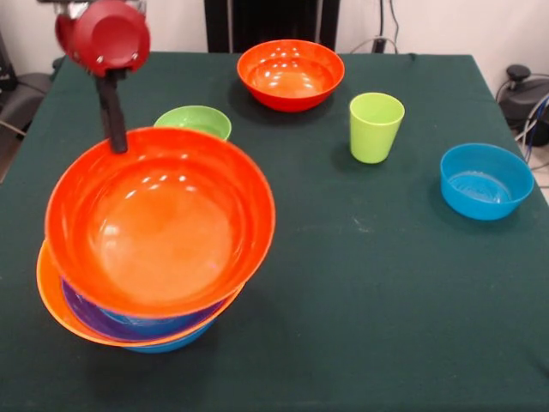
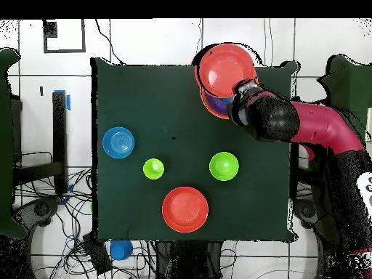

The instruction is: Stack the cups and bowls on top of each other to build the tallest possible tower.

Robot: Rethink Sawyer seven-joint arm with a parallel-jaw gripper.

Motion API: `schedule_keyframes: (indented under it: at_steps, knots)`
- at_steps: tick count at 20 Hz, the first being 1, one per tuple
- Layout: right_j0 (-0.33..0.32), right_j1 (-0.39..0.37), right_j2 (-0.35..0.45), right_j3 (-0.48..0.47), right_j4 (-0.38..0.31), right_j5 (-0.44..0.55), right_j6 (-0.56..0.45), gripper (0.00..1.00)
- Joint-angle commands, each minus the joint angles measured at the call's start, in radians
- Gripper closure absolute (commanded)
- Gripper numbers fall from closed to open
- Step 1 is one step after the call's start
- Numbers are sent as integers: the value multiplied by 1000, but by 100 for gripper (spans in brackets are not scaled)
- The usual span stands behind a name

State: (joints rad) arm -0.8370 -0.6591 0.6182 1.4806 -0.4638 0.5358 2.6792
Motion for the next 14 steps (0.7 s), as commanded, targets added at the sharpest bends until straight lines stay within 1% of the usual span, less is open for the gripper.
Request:
schedule_keyframes:
  at_steps: [1,4,5,9,14]
  knots:
    - [-16,113,62,-1,-136,-123,-282,100]
    - [-24,132,68,12,-154,-151,-259,100]
    - [-18,129,59,25,-163,-171,-234,100]
    - [-17,146,49,40,-193,-216,-200,100]
    - [-35,168,60,47,-216,-234,-202,100]
